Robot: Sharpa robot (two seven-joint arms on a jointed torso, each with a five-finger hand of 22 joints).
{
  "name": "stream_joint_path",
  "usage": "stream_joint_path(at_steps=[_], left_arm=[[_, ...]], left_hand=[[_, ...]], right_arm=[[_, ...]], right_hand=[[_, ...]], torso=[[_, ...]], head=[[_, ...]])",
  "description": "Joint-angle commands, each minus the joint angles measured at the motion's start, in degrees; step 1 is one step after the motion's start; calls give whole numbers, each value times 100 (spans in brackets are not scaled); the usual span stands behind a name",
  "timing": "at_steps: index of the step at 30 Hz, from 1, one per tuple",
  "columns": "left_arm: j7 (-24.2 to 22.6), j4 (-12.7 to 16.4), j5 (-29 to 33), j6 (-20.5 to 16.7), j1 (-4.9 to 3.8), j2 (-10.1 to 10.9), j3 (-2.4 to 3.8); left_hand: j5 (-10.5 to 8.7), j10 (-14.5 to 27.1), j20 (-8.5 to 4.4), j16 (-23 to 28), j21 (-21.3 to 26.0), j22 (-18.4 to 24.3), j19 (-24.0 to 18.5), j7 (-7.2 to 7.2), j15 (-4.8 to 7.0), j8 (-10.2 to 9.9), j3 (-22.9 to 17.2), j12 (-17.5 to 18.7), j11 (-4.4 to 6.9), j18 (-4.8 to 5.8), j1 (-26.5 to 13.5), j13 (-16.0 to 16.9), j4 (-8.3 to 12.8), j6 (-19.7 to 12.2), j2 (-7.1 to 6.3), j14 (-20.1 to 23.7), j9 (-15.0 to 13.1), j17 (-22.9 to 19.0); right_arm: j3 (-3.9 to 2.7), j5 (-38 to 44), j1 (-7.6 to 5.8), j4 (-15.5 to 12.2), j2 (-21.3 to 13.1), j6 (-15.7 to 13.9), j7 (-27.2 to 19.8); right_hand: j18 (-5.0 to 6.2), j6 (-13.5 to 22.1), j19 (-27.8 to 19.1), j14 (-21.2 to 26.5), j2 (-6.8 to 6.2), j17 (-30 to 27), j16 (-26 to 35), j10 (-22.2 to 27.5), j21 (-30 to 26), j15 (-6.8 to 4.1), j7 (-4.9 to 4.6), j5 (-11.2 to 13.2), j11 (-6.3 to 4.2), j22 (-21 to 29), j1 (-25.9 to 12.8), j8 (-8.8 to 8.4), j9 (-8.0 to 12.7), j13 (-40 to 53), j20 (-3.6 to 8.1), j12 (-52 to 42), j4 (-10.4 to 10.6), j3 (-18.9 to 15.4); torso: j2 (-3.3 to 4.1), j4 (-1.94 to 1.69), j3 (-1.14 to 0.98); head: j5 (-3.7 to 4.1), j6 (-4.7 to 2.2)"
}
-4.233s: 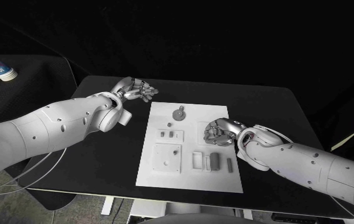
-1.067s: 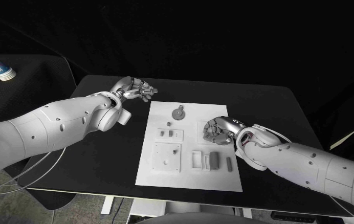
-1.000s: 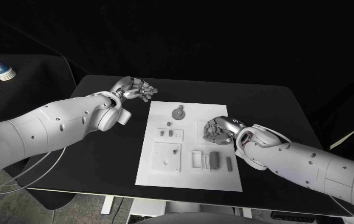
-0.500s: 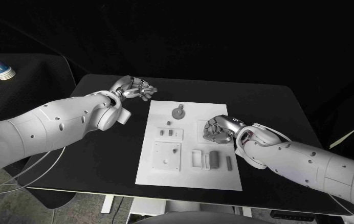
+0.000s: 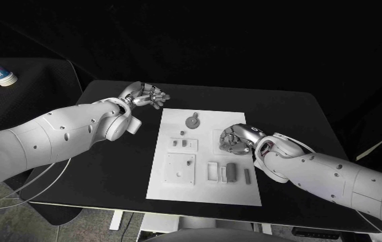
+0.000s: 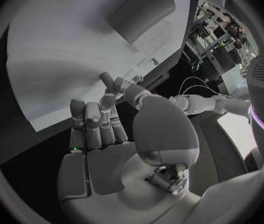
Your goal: Assemble the parts on the task board
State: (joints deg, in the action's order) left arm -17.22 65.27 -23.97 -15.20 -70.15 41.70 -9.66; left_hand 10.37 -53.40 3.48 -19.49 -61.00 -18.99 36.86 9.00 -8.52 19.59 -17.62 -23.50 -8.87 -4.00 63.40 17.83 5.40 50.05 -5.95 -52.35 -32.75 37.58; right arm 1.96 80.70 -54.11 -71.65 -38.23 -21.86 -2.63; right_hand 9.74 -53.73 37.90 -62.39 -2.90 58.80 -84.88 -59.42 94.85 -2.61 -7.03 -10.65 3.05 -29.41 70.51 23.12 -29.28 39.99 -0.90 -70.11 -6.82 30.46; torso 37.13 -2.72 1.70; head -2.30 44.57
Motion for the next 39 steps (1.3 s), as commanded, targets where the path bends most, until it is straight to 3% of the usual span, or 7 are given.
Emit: stream_joint_path(at_steps=[1, 9, 12, 17, 27, 34, 39], left_arm=[[-47, 2, 32, 65, -7, -10, 5], [-40, 2, 32, 63, -7, -2, 5], [-35, 3, 32, 66, -7, -3, 5], [-32, -9, 32, 59, -7, -3, 5], [-45, -66, 32, 31, -7, -24, 5], [-43, -70, 32, 16, -7, -41, 5], [-38, -65, 32, 22, -7, -50, 5]], left_hand=[[19, -42, 1, 32, 36, -1, -43, 7, -2, 19, 18, 31, -9, -70, 0, 8, -14, 47, 60, -34, -9, -6], [19, -42, 1, 34, 36, -1, -43, 7, -2, 19, 18, 32, -9, -70, 0, 8, -14, 47, 61, -35, -9, -7], [19, -42, 1, 34, 36, -1, -43, 7, -2, 19, 18, 33, -9, -70, 0, 8, -15, 48, 62, -35, -9, -7], [19, -43, 1, 35, 36, -1, -43, 7, -2, 19, 18, 34, -9, -70, 0, 8, -15, 48, 62, -35, -9, -7], [19, -43, 1, 38, 37, -1, -44, 6, -2, 19, 18, 36, -9, -70, 1, 8, -15, 48, 64, -36, -9, -8], [19, -44, 1, 39, 37, -1, -44, 6, -2, 19, 18, 37, -9, -70, 1, 8, -15, 49, 65, -36, -9, -9], [20, -44, 0, 40, 37, -1, -44, 6, -2, 19, 17, 38, -9, -70, 2, 8, -15, 49, 66, -37, -9, -9]], right_arm=[[-40, -42, 2, -75, -29, 53, -79], [-213, -94, -25, -346, -195, 193, -25], [-227, -194, -104, -480, -272, 270, -7], [-234, -304, -195, -776, -366, 319, 11], [-233, -373, -206, -1239, -181, 472, 10], [-213, -95, -204, -1294, 147, 470, -33], [-148, 210, -200, -1287, 374, 410, -6]], right_hand=[[29, -500, 49, -27, 64, -6, -29, -34, 600, -7, -97, -13, -10, -4, 17, 116, -133, -9, 11, -32, 1, 40], [30, -504, 51, -29, 61, -6, -29, -38, 602, -7, -97, -10, -11, -5, 13, 117, -134, -11, 11, -32, 0, 38], [29, -507, 51, -31, 54, -7, -30, -41, 603, -8, -97, -7, -12, -5, 7, 117, -134, -12, 10, -31, 0, 34], [29, -509, 52, -33, 48, -7, -30, -44, 604, -8, -98, -5, -12, -5, 0, 117, -135, -13, 10, -30, 0, 30], [29, -512, 54, -35, 45, -8, -30, -47, 606, -9, -98, -3, -13, -6, -8, 117, -136, -15, 10, -30, 2, 27], [29, -514, 55, -37, 47, -8, -30, -49, 606, -9, -98, -3, -13, -6, -12, 117, -136, -16, 10, -29, 4, 26], [29, -515, 56, -37, 48, -9, -30, -51, 607, -9, -98, -3, -13, -6, -15, 117, -136, -17, 10, -28, 5, 25]], torso=[[-2, 1, 3], [-3, 6, 2], [-2, 4, 1], [-4, 10, 0], [-1, 0, 3], [-5, -1, 14], [0, -6, 10]], head=[[-6, 2], [-9, 7], [-9, 4], [-17, -6], [-109, -17], [-228, -6], [-288, 10]])
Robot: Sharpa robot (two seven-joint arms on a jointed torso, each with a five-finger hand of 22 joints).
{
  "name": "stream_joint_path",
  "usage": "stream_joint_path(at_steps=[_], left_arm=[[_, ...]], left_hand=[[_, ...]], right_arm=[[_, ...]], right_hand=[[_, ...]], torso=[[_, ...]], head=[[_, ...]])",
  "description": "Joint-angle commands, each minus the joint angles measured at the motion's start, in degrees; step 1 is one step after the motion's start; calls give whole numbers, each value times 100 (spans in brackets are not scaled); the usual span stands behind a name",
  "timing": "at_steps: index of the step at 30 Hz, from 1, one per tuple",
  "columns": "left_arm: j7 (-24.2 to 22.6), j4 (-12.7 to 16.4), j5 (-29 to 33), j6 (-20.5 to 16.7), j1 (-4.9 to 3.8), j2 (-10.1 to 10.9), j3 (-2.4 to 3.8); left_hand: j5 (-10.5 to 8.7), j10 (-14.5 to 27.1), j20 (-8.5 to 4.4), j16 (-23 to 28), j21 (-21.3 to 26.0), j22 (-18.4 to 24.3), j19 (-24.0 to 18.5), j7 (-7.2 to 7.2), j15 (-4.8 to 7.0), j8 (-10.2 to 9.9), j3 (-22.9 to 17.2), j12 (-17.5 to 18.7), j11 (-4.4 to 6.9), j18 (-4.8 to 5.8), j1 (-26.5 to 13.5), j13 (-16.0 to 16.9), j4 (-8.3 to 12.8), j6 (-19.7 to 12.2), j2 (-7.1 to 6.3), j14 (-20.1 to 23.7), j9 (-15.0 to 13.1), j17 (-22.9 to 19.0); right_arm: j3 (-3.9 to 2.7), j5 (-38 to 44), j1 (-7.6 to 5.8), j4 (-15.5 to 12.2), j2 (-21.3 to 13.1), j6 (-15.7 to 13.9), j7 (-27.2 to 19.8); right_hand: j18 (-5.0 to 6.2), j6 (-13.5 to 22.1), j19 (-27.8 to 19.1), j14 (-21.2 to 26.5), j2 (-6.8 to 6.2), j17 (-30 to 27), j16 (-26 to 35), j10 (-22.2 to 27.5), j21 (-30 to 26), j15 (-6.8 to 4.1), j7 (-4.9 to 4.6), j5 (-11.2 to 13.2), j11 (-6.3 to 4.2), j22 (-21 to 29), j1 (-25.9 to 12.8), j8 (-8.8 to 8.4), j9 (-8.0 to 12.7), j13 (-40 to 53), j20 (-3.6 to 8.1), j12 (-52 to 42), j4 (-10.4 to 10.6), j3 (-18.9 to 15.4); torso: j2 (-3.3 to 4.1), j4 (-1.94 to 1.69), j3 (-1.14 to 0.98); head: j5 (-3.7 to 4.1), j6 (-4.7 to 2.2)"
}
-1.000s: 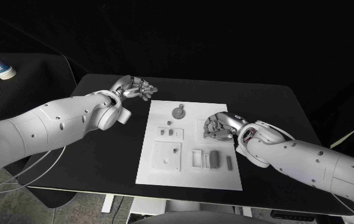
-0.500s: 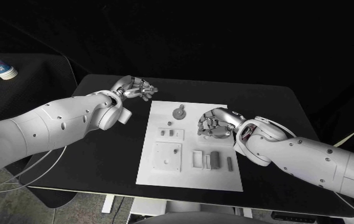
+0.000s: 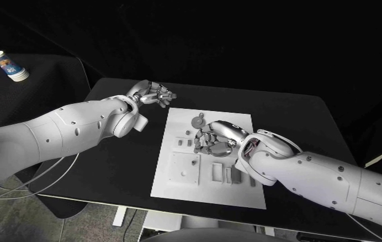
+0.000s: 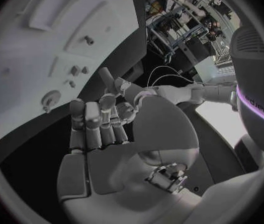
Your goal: Assemble the parts on the task board
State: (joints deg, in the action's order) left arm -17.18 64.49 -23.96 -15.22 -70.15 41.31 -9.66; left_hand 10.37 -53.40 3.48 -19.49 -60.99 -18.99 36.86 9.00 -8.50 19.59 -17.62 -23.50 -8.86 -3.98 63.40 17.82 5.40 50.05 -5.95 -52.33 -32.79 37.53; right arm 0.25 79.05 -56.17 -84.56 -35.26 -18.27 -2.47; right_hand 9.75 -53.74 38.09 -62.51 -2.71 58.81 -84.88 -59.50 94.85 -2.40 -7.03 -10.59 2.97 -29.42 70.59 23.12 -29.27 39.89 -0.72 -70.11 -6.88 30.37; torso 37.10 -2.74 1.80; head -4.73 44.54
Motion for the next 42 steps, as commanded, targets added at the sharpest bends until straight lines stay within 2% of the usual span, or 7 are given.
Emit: stream_joint_path(at_steps=[1, 7, 12, 20, 25, 33, 42], left_arm=[[-40, 12, 32, 20, -7, -8, 5], [-41, 10, 32, 15, -7, -16, 5], [-38, 11, 32, 17, -7, -32, 5], [-37, 5, 32, 30, -7, -66, 6], [-35, 8, 32, 33, -8, -71, 6], [-27, 2, 32, 39, -8, -69, 7], [-26, 5, 32, 49, -8, -91, 7]], left_hand=[[20, -44, 1, 41, 37, -1, -44, 6, -4, 19, 17, 38, -9, -71, 2, 9, -15, 49, 66, -39, -6, -5], [20, -45, 0, 42, 37, -1, -44, 6, -4, 19, 17, 39, -9, -71, 3, 9, -16, 50, 68, -40, -6, -6], [20, -46, 0, 44, 37, -1, -44, 6, -4, 19, 16, 41, -9, -71, 3, 10, -16, 51, 70, -40, -6, -6], [20, -47, 0, 46, 38, -1, -44, 6, -4, 19, 16, 43, -9, -71, 4, 10, -16, 51, 72, -41, -6, -7], [20, -47, 0, 48, 38, -2, -44, 6, -4, 19, 15, 44, -9, -71, 5, 10, -16, 52, 73, -42, -6, -8], [20, -48, 0, 50, 38, -2, -45, 6, -4, 19, 15, 46, -9, -71, 6, 10, -16, 53, 75, -42, -6, -9], [20, -49, 0, 53, 39, -2, -45, 6, -4, 19, 15, 48, -9, -71, 6, 10, -16, 53, 76, -43, -6, -9]], right_arm=[[61, 410, 8, 29, 137, 47, -22], [208, 624, 84, 163, 346, -2, -32], [252, 802, 193, 322, 500, -46, -43], [381, 844, 317, 574, 690, -31, -87], [391, 870, 393, 651, 739, -27, -99], [391, 885, 394, 760, 816, -36, -87], [392, 886, 395, 878, 905, -23, -93]], right_hand=[[28, -514, 37, -25, 29, -9, -30, -43, 607, -31, -98, -9, -5, -5, -24, 117, -137, -7, -8, -28, 12, 35], [28, -515, 38, -27, 30, -10, -30, -44, 607, -31, -98, -9, -5, -5, -26, 117, -137, -8, -8, -28, 12, 34], [29, -515, 39, -27, 30, -10, -30, -45, 608, -32, -98, -10, -6, -5, -27, 116, -137, -8, -8, -27, 12, 34], [29, -514, 39, -29, 31, -10, -30, -46, 609, -32, -98, -11, -6, -5, -27, 115, -137, -10, -8, -26, 10, 35], [30, -514, 40, -30, 32, -11, -30, -47, 609, -33, -98, -12, -7, -5, -28, 114, -137, -10, -8, -25, 10, 36], [30, -513, 41, -31, 33, -12, -30, -49, 609, -33, -98, -13, -7, -5, -29, 113, -137, -12, -8, -24, 9, 37], [30, -512, 42, -32, 33, -12, -29, -50, 610, -34, -98, -13, -8, -5, -31, 111, -136, -13, -8, -23, 8, 37]], torso=[[5, -2, -1], [4, -9, -1], [5, -2, -4], [6, -6, -4], [5, 0, -2], [2, 10, -8], [4, -3, 2]], head=[[-67, 17], [-139, 38], [-168, 74], [-221, 123], [-227, 132], [-254, 148], [-256, 136]])
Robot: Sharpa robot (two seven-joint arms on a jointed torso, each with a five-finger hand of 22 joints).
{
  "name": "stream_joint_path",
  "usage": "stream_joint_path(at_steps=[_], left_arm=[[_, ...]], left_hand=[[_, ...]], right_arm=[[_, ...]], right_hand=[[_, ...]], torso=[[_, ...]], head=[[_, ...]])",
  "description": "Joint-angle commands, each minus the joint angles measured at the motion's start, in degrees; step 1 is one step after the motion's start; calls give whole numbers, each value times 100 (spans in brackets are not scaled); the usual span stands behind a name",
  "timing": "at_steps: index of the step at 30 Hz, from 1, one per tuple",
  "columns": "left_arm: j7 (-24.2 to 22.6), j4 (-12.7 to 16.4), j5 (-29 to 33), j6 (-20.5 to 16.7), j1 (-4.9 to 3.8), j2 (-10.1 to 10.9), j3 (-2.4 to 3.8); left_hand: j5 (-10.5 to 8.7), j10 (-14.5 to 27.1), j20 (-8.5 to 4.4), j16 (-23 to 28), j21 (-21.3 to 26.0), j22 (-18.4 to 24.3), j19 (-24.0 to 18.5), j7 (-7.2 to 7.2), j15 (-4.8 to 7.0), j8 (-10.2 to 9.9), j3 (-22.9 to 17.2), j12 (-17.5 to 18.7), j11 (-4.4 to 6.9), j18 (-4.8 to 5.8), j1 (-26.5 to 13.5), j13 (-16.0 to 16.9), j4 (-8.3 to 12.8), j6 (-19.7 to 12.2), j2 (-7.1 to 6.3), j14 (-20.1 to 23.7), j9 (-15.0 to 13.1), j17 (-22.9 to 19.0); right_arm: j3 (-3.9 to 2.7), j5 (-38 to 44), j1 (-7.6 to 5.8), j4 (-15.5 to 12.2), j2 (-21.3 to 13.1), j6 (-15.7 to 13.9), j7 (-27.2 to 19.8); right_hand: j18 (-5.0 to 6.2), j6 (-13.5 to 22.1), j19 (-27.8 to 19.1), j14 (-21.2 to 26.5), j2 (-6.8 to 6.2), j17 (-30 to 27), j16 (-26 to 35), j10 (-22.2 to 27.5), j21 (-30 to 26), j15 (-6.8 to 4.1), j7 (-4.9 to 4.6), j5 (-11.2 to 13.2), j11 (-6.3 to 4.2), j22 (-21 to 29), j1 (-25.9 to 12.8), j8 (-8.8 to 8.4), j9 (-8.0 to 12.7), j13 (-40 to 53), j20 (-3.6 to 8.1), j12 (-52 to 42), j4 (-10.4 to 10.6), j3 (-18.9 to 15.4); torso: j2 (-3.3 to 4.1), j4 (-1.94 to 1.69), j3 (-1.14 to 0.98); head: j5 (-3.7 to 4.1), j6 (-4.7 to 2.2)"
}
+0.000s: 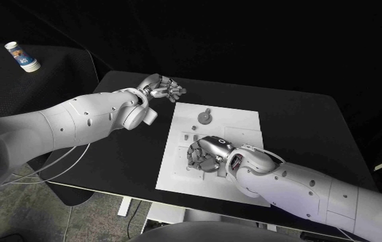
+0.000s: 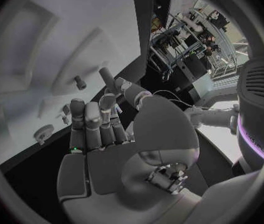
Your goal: Assemble the parts on the task board
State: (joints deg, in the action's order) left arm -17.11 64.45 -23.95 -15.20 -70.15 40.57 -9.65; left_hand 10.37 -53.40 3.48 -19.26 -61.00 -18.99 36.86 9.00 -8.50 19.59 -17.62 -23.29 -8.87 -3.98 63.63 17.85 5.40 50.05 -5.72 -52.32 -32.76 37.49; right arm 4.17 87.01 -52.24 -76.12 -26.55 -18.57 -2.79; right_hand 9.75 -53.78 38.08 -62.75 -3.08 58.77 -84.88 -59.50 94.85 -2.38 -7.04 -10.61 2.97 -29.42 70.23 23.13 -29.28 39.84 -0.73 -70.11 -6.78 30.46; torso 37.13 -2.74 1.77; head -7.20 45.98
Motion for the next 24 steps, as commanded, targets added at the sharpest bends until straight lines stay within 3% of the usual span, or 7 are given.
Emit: stream_joint_path(at_steps=[1, 24], left_arm=[[-33, 8, 30, 46, -8, -17, 5], [-29, 5, 30, 54, -8, -19, 5]], left_hand=[[20, -49, 0, 30, 39, -2, -45, 6, -4, 19, 15, 26, -9, -71, -17, 7, -16, 53, 53, -43, -9, -5], [20, -50, 0, 37, 40, -2, -46, 5, -5, 19, 15, 32, -9, -70, -16, 7, -17, 55, 56, -45, -9, -8]], right_arm=[[0, 90, 3, 52, 51, 9, -64], [24, 92, 87, 179, 156, 73, -64]], right_hand=[[30, -508, 43, -9, 70, -9, -29, -50, 610, -35, -97, -11, -8, -5, 4, 110, -136, -8, -7, -23, -2, 27], [30, -506, 44, -11, 70, -11, -28, -52, 611, -36, -98, -12, -9, -5, -4, 106, -135, -12, -7, -19, -1, 26]], torso=[[1, -4, 6], [0, 2, 0]], head=[[-9, -8], [-39, 9]])
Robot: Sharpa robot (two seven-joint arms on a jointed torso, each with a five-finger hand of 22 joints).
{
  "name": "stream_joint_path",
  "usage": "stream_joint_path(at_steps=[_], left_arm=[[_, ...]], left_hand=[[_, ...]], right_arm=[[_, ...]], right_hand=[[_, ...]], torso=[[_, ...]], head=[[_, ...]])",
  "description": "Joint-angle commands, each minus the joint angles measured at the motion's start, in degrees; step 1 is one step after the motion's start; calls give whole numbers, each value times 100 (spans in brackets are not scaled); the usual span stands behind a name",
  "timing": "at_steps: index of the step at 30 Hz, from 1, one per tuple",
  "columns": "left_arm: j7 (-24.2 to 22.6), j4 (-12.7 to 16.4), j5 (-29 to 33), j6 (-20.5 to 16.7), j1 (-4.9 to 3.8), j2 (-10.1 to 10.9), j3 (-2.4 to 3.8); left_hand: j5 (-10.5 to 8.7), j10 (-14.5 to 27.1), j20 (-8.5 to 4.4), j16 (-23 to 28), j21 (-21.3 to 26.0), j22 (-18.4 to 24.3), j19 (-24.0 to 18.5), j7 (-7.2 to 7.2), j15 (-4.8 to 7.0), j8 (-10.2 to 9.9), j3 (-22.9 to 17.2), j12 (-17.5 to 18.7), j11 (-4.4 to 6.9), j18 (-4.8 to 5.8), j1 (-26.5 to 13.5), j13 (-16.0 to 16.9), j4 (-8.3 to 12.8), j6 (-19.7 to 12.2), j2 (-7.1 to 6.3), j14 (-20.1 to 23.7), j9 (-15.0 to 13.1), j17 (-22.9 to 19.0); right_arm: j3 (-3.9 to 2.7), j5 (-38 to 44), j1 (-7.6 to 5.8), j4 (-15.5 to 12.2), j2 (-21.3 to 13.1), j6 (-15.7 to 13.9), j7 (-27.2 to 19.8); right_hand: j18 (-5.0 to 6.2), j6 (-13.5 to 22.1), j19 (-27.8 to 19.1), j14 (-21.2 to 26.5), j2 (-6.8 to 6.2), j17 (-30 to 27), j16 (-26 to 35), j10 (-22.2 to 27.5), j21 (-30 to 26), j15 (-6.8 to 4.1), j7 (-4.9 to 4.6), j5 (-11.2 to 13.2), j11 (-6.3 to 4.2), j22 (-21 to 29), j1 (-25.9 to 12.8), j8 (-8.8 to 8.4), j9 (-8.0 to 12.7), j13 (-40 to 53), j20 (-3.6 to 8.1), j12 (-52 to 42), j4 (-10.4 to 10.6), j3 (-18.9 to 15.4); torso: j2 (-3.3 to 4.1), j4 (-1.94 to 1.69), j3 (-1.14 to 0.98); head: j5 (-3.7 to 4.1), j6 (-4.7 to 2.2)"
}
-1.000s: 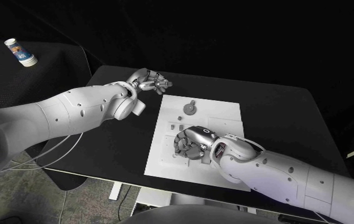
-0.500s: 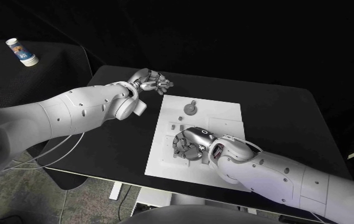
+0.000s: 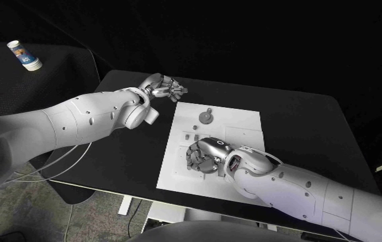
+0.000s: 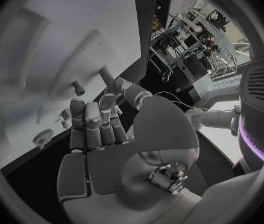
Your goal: Assemble the parts on the task board
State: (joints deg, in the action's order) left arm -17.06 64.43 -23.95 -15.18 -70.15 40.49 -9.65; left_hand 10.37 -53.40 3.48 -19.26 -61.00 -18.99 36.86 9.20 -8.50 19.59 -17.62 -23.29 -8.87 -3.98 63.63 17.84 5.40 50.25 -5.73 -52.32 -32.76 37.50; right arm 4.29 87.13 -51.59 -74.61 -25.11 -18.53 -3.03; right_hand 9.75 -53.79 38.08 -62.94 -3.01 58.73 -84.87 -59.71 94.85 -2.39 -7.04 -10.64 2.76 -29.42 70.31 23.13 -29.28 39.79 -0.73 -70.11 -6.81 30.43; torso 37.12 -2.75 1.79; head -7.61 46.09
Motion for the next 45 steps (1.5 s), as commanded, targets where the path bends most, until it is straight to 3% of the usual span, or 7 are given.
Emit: stream_joint_path(at_steps=[1, 20, 45], left_arm=[[-34, 7, 30, 55, -8, -11, 5], [-34, 0, 30, 53, -8, -9, 5], [-29, -1, 30, 56, -8, -2, 5]], left_hand=[[20, -50, 0, 37, 40, -2, -46, -15, -5, 19, 15, 33, -9, -71, -16, 9, -17, 35, 56, -45, -10, -9], [20, -51, -1, 43, 41, -2, -47, -15, -5, 18, 15, 38, -9, -70, -16, 9, -18, 37, 59, -46, -10, -11], [19, -52, 0, 50, 42, -2, -48, -15, -6, 17, 16, 45, -10, -69, -16, 9, -19, 38, 60, -48, -9, -14]], right_arm=[[12, 86, 23, 37, 17, 76, -39], [63, 111, 33, 28, -19, 166, -38], [66, 112, 39, 6, -27, 170, -26]], right_hand=[[30, -505, 44, 8, 63, -6, -28, -31, 611, -35, -99, -8, 12, -5, -13, 106, -135, -7, -7, -19, 2, 29], [30, -505, 46, 6, 66, -8, -27, -33, 611, -36, -99, -8, 12, -4, -20, 104, -135, -10, -7, -16, 3, 29], [31, -506, 47, 4, 69, -10, -25, -35, 611, -36, -99, -9, 11, -4, -28, 101, -135, -13, -7, -12, 4, 29]], torso=[[1, 3, -2], [-1, 5, -3], [-1, 4, 0]], head=[[2, -1], [-9, 22], [-2, 24]])
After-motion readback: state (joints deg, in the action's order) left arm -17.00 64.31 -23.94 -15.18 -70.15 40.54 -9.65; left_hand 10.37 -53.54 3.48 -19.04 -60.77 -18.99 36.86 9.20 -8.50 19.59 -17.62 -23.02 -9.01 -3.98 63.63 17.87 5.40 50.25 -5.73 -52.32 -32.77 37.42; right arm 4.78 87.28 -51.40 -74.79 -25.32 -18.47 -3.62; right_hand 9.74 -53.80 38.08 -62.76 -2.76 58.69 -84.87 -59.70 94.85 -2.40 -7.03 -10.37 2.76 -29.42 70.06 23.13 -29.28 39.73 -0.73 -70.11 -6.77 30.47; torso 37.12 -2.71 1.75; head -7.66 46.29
